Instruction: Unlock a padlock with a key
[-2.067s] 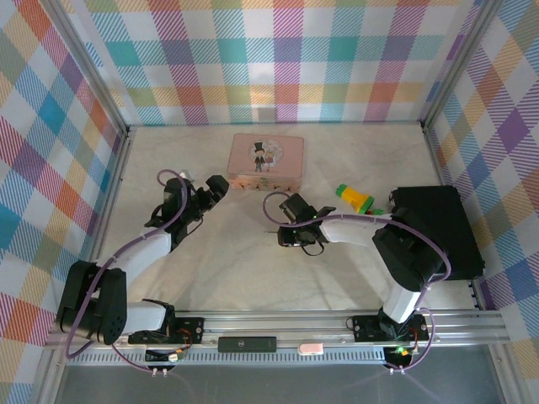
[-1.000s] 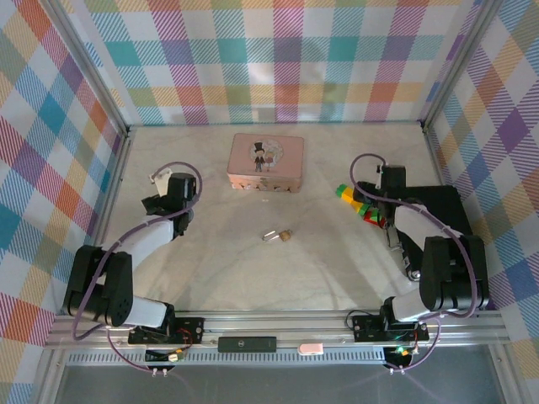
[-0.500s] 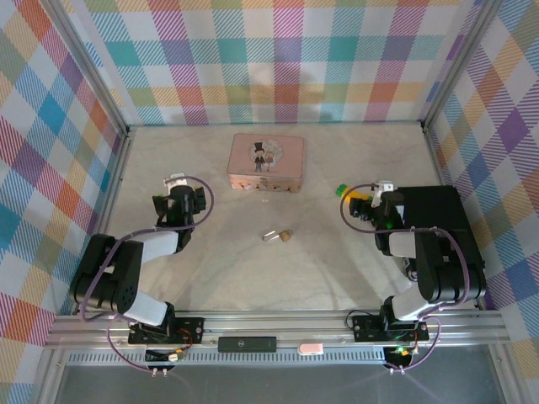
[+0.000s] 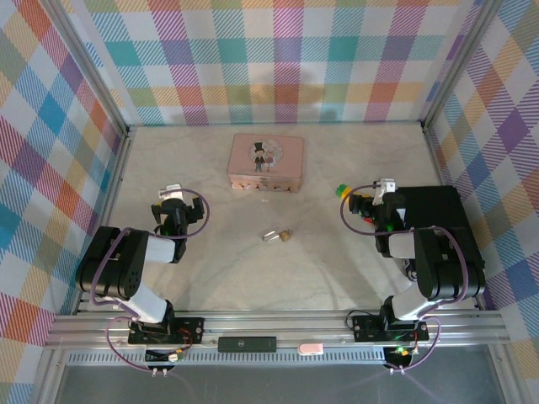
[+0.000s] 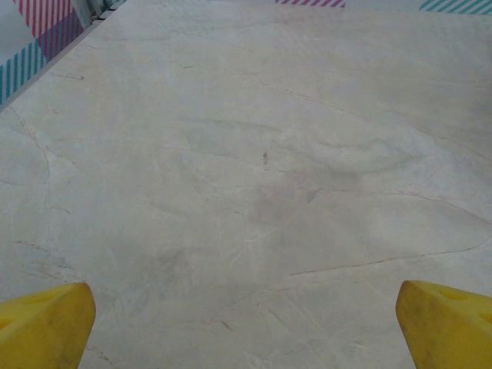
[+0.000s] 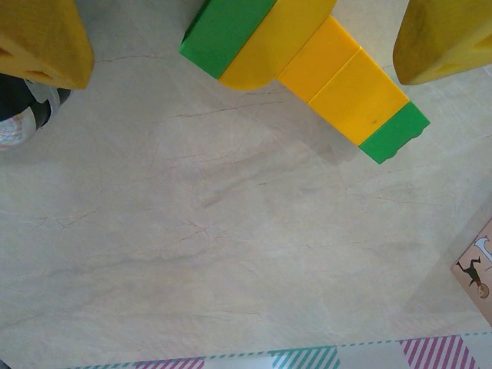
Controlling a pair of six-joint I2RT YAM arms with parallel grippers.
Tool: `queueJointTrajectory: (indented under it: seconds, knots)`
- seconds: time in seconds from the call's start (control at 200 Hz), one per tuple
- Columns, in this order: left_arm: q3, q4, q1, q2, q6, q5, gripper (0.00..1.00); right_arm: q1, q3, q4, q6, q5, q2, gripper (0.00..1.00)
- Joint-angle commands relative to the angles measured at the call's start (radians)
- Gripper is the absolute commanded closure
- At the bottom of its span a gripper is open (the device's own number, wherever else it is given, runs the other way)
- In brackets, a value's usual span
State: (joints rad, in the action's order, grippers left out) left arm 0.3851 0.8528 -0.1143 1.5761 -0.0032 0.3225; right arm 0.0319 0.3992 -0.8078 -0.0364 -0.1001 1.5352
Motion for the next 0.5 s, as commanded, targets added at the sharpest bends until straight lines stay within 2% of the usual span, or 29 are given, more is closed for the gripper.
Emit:
queueJointTrajectory:
  seconds: [0.0, 0.495]
  knots:
    - [0.006, 0.046, 0.008, 0.002, 0.000, -0.020, 0.00, -0.007, 0.002, -0.040, 0.005, 0.006, -0.001, 0.01]
    - [0.006, 0.044, 0.008, 0.001, -0.001, -0.020, 0.00, -0.006, 0.004, -0.036, 0.006, 0.008, -0.001, 0.01]
